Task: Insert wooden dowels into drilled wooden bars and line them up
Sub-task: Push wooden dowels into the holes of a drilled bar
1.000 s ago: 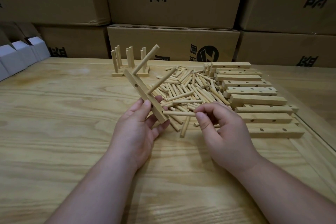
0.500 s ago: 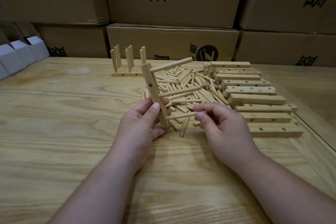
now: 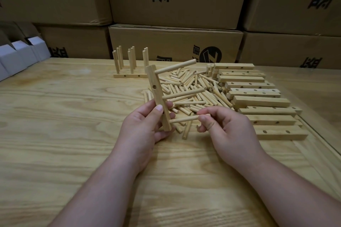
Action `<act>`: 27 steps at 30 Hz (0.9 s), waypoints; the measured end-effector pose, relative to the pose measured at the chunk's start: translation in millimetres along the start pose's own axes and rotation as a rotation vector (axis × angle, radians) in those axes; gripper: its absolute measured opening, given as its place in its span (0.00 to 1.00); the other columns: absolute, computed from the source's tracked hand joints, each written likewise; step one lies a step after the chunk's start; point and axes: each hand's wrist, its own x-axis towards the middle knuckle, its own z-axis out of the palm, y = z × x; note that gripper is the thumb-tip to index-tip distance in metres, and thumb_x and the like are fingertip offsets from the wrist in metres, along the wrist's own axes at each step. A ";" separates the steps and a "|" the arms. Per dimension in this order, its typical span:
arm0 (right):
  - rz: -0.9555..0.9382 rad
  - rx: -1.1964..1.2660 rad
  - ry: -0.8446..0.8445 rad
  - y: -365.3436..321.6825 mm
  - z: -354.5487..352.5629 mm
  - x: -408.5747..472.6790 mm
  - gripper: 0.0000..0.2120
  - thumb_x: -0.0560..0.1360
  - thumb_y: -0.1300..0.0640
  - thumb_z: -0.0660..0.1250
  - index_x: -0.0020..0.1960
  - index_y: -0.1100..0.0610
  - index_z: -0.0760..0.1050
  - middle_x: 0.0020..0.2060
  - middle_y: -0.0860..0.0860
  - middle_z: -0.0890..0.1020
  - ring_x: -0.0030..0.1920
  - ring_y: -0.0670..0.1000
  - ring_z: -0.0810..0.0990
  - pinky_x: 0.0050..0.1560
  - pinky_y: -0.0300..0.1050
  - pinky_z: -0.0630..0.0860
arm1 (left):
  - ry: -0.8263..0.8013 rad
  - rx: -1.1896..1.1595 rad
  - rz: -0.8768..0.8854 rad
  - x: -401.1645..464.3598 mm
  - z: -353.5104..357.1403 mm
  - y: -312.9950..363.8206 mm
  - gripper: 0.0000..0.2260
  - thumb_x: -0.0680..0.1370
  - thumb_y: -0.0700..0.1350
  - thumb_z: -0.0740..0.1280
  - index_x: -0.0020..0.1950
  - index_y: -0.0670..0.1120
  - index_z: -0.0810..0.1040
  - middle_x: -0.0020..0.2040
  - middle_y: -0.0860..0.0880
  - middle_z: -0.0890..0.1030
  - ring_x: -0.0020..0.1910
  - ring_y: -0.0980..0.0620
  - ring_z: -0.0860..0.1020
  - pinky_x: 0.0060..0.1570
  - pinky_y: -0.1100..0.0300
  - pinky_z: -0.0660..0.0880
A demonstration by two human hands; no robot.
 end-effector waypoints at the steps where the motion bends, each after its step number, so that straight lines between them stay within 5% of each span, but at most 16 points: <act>1: -0.005 -0.016 -0.010 0.4 0.4 0.2 0.08 0.78 0.58 0.70 0.47 0.44 0.80 0.37 0.42 0.83 0.39 0.43 0.82 0.39 0.29 0.74 | -0.001 0.002 0.004 -0.2 -0.3 -0.1 0.10 0.83 0.40 0.63 0.57 0.47 0.83 0.56 0.46 0.86 0.55 0.45 0.84 0.52 0.44 0.82; 6: -0.151 -0.169 -0.093 -1.8 2.6 0.2 0.07 0.75 0.58 0.74 0.52 0.52 0.84 0.44 0.40 0.80 0.48 0.41 0.79 0.48 0.28 0.71 | -0.037 0.054 -0.010 -3.9 1.7 -1.8 0.08 0.83 0.43 0.65 0.58 0.47 0.82 0.54 0.45 0.87 0.52 0.43 0.86 0.42 0.50 0.83; 15: -0.237 -0.264 -0.109 -2.5 -2.0 1.1 0.08 0.75 0.53 0.74 0.53 0.52 0.86 0.42 0.41 0.79 0.44 0.41 0.78 0.45 0.34 0.74 | -0.069 0.033 -0.063 -6.6 3.4 0.3 0.11 0.81 0.45 0.68 0.61 0.42 0.80 0.52 0.43 0.87 0.45 0.47 0.86 0.33 0.56 0.81; 19: -0.336 -0.344 -0.126 -7.1 -0.1 -1.2 0.09 0.77 0.49 0.70 0.51 0.51 0.86 0.39 0.44 0.79 0.43 0.47 0.78 0.44 0.50 0.77 | -0.087 0.038 -0.087 -7.1 1.9 2.9 0.18 0.73 0.51 0.70 0.58 0.42 0.81 0.52 0.42 0.87 0.44 0.47 0.86 0.32 0.57 0.81; 27: -0.407 -0.330 0.029 -8.0 3.0 -3.3 0.08 0.79 0.52 0.68 0.53 0.53 0.84 0.36 0.46 0.76 0.38 0.50 0.75 0.38 0.49 0.75 | -0.208 0.012 -0.110 -8.0 -0.6 7.5 0.23 0.72 0.55 0.75 0.57 0.37 0.83 0.46 0.44 0.84 0.37 0.52 0.81 0.37 0.59 0.80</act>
